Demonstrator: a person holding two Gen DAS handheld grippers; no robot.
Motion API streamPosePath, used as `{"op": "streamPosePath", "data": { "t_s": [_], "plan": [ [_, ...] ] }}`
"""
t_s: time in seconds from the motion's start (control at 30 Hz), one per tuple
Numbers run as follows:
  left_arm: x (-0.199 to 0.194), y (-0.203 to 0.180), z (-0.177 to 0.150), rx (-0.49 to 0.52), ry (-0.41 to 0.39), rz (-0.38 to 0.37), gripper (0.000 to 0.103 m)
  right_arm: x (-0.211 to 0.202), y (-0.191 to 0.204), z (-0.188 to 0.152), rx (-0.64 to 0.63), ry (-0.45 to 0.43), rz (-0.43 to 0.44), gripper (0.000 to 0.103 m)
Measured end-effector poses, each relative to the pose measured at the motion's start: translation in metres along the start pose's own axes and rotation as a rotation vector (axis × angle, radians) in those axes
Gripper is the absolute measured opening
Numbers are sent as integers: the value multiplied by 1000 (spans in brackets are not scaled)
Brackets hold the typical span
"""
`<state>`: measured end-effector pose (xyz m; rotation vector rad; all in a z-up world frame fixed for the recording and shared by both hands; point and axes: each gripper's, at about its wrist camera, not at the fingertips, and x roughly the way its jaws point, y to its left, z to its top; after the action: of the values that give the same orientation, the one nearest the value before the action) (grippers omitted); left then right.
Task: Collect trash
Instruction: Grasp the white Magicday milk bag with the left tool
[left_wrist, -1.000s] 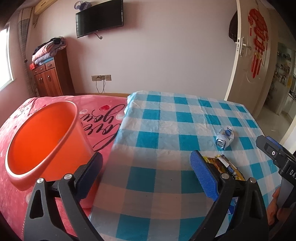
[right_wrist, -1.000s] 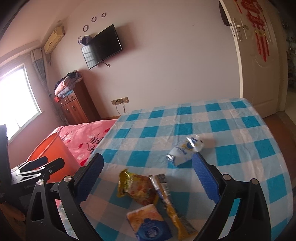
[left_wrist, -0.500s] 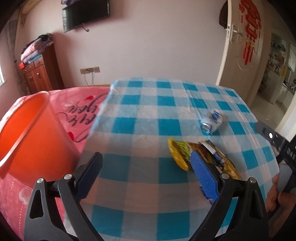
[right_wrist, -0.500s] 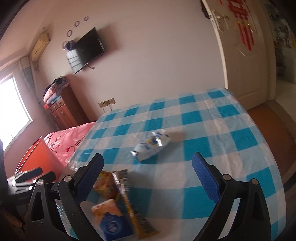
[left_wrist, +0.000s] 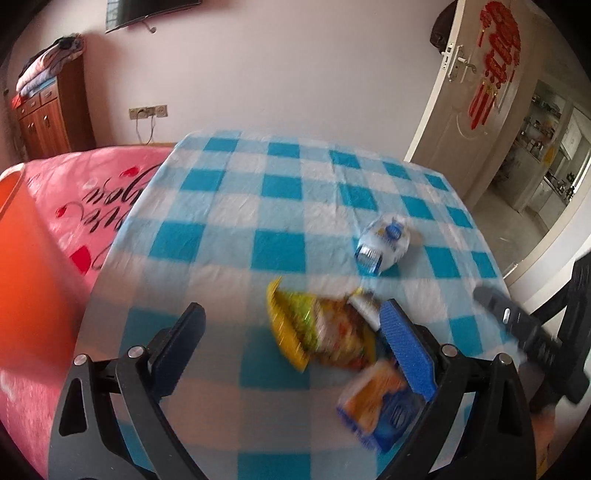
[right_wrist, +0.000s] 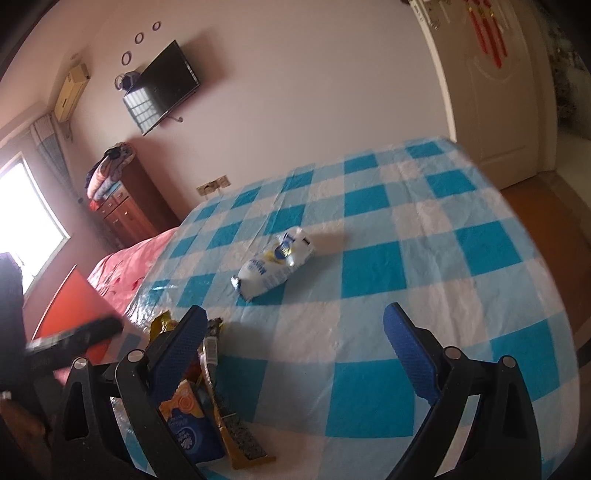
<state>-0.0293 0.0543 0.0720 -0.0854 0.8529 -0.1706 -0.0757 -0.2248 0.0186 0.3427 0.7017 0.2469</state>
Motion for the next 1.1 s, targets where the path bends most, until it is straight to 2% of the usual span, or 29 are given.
{"op": "streamPosePath", "data": {
  "t_s": [0.2,0.33,0.37,0.4,0.47,0.57,0.6,0.73,0.8,1.1],
  "plan": [
    [37,-33,36,156,58,-97,96,10,15,-13,-33,84,114,95],
    [62,-54,50,228,98,-179,96,11,27,-23,-78,106,147,95],
    [67,-60,51,246,110,-195,96,12,28,-25,-82,111,156,94],
    [76,-68,54,278,125,-204,96,13,30,-27,-87,118,165,89],
    [87,-78,56,324,138,-194,96,16,30,-29,-88,134,175,81],
    [102,-93,57,386,169,-189,96,18,28,-31,-85,142,190,79],
    [107,-97,58,403,177,-181,95,18,28,-32,-86,142,195,75],
    [125,-102,61,442,213,-145,95,20,27,-33,-87,154,216,71],
    [135,-103,63,444,232,-130,95,22,27,-34,-92,167,225,64],
    [157,-110,58,459,275,-120,79,22,41,-39,-172,179,220,62]
  ]
}}
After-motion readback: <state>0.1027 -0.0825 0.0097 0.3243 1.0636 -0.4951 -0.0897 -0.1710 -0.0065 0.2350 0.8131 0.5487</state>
